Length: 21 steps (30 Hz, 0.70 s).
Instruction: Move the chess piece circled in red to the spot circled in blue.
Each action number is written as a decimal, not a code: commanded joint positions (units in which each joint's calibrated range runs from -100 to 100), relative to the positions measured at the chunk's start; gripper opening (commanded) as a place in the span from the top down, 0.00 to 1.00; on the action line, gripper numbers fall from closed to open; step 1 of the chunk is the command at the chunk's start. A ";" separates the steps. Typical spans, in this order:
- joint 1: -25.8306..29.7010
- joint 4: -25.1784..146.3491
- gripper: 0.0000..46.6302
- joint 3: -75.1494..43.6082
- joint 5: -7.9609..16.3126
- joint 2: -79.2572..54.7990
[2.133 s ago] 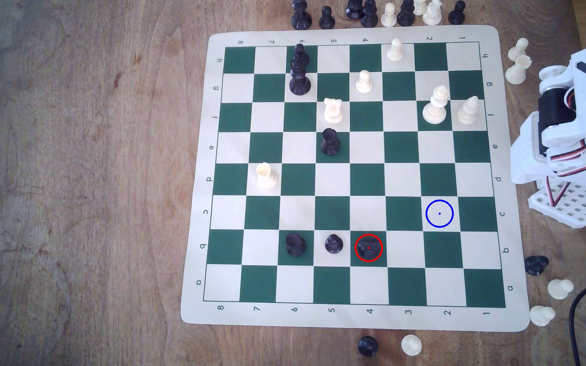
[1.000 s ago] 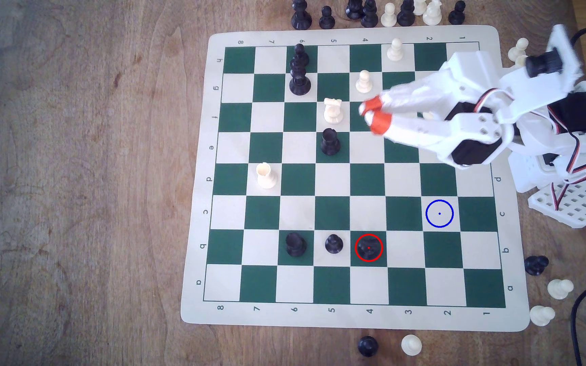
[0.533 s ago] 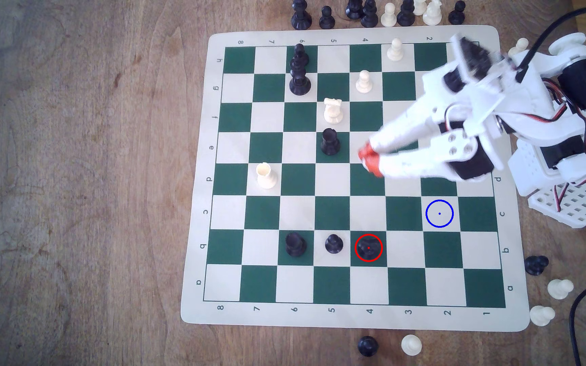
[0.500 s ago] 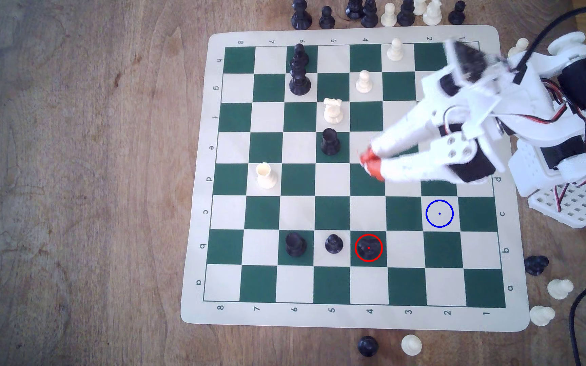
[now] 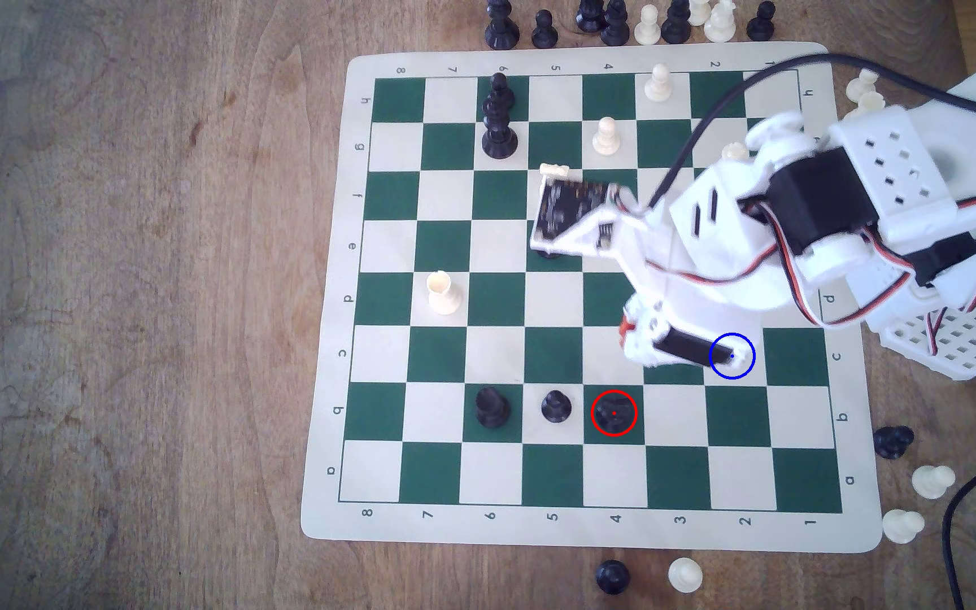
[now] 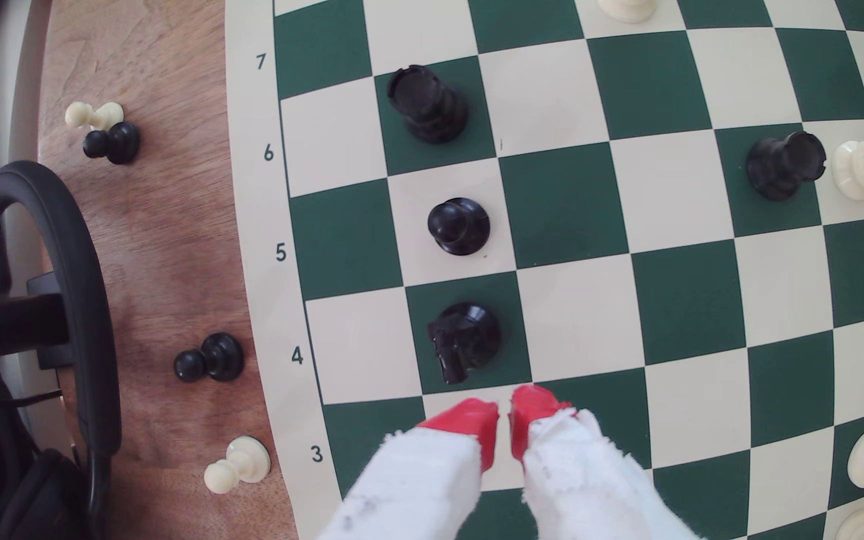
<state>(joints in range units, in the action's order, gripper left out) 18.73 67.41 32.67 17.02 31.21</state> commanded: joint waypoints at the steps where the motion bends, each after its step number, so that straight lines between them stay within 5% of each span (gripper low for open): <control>1: 0.71 -0.42 0.87 -5.29 -0.10 -3.37; 4: 1.10 -1.64 0.74 -4.11 -0.59 -5.83; 11: 1.49 -3.94 0.67 -4.75 -2.00 -11.26; 21: 2.03 -6.64 0.67 -5.83 -1.95 -16.95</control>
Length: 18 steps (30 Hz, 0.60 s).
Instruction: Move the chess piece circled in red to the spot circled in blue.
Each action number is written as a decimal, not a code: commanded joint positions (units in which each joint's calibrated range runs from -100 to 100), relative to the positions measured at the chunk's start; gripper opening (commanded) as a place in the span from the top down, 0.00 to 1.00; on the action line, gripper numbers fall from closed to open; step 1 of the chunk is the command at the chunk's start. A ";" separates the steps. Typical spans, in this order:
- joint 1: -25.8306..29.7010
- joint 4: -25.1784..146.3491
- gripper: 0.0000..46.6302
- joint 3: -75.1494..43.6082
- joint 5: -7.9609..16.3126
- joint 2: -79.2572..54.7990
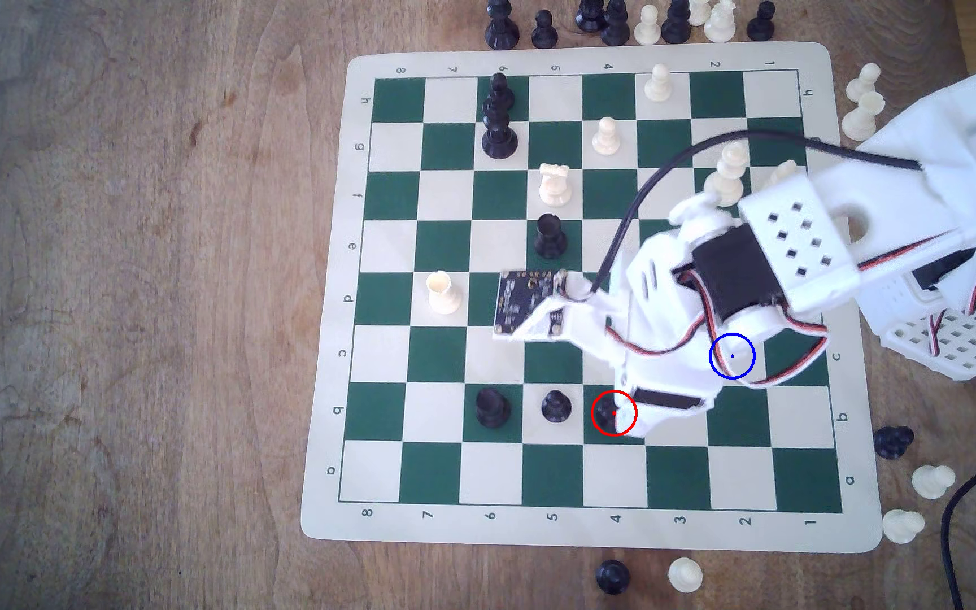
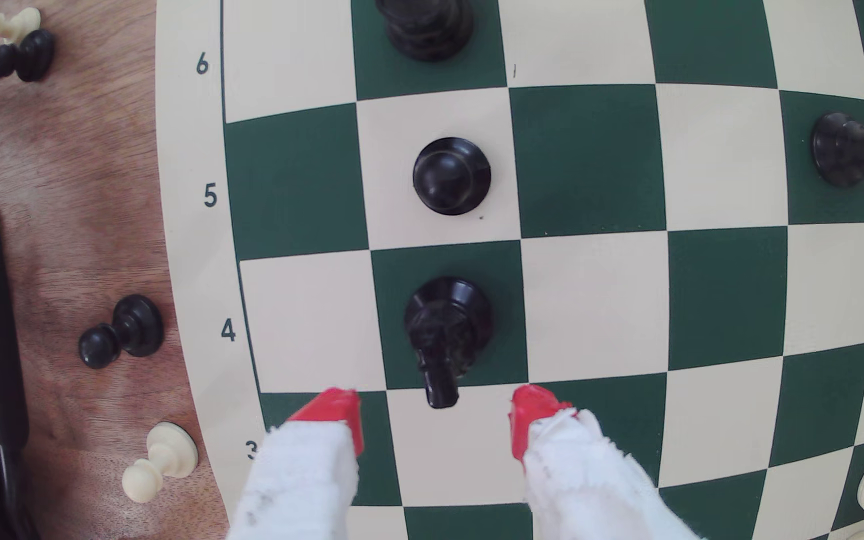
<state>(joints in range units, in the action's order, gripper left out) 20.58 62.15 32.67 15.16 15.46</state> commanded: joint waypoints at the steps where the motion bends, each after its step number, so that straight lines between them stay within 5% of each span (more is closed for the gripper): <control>1: 0.27 -1.38 0.67 -6.11 -0.10 -1.79; 18: 0.58 -4.99 0.77 -7.01 -1.12 -8.33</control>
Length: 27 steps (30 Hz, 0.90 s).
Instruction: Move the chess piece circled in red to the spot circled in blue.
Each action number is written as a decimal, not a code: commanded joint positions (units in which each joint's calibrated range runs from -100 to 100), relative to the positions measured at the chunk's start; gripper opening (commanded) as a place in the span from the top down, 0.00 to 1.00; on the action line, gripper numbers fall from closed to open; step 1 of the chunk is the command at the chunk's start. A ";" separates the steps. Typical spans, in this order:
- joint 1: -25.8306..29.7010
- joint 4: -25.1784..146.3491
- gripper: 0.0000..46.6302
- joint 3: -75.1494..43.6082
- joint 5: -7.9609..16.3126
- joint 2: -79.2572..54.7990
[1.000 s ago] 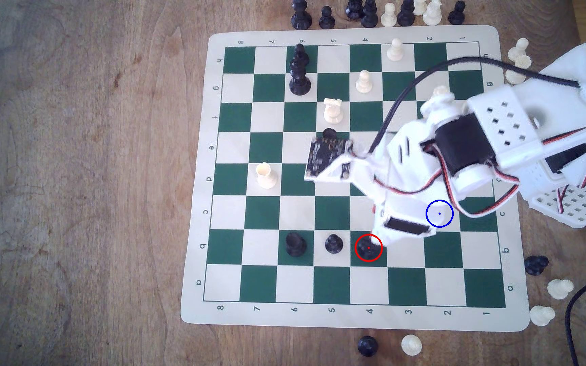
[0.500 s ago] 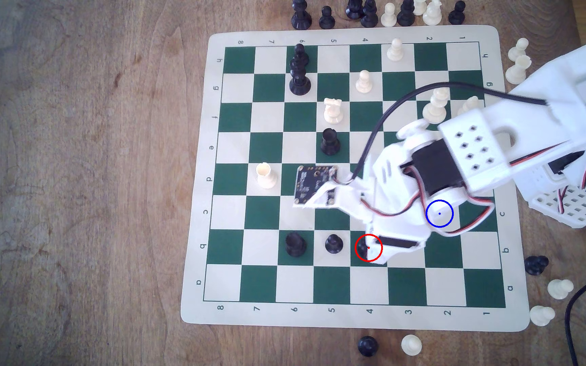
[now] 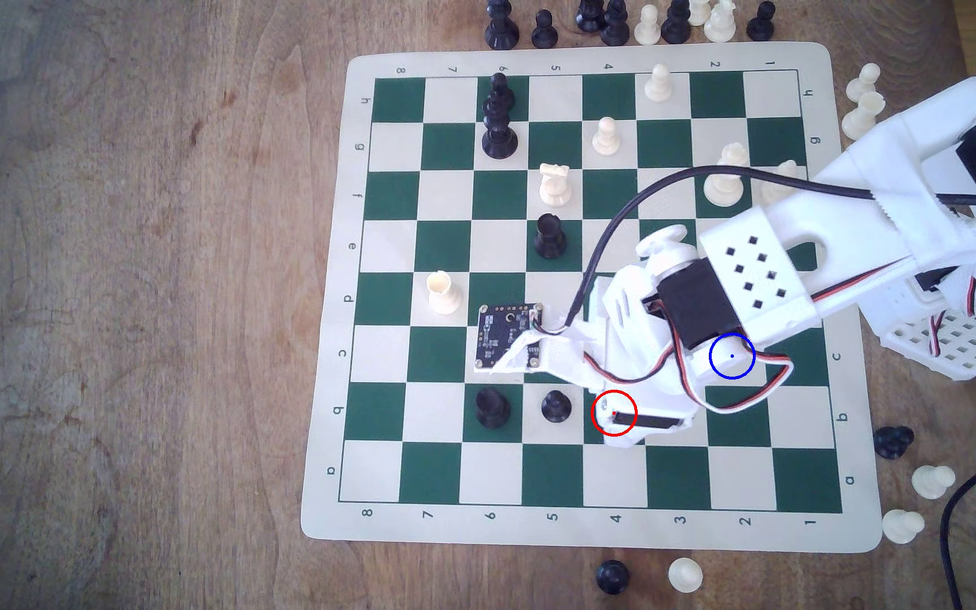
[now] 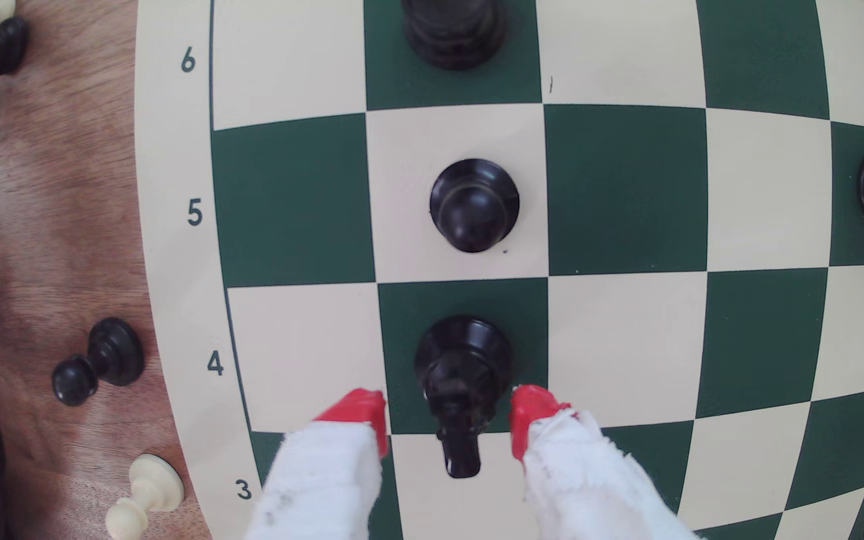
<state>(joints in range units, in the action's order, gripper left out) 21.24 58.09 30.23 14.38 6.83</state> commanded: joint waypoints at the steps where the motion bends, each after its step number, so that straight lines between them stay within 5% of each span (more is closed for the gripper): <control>1: -0.16 -1.09 0.78 -4.66 -0.29 -0.04; 13: 0.86 -1.66 0.84 -6.02 0.15 -1.65; 17: 1.25 -1.66 0.99 -6.75 0.68 -1.91; 27: 1.09 -0.02 1.00 -6.57 0.49 1.41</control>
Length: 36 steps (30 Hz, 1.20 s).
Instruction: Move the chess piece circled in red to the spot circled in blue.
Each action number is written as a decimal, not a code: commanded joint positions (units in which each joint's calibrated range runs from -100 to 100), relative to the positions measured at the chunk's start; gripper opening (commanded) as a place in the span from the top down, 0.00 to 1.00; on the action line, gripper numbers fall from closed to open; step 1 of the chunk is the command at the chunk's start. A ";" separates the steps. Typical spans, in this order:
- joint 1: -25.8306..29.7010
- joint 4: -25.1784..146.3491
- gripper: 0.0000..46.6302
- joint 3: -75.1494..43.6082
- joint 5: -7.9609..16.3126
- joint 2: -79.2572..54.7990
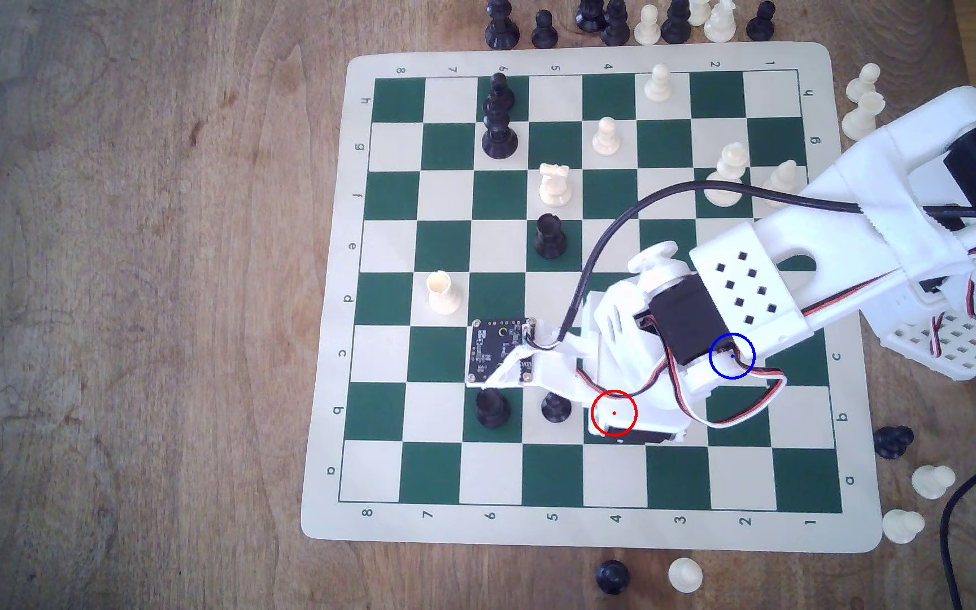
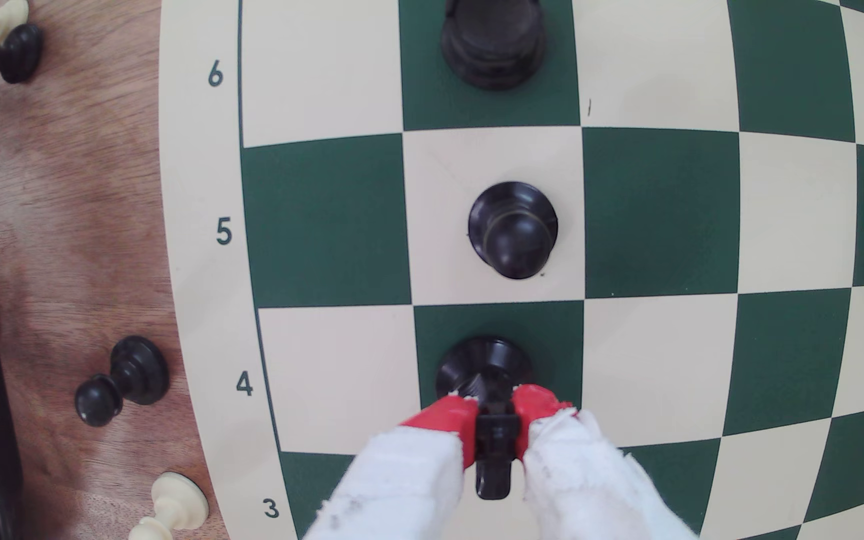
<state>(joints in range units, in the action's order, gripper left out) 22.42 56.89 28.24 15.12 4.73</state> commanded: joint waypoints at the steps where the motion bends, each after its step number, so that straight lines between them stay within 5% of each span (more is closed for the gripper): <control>1: -0.32 1.42 1.00 -4.40 -0.34 4.52; 8: -1.34 6.01 1.00 0.04 -1.86 18.02; 16: -4.94 6.58 1.00 20.62 -3.03 36.18; 36: -3.06 9.28 1.00 40.03 -2.39 52.23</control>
<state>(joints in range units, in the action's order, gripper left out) 18.29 66.14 68.28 12.19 54.92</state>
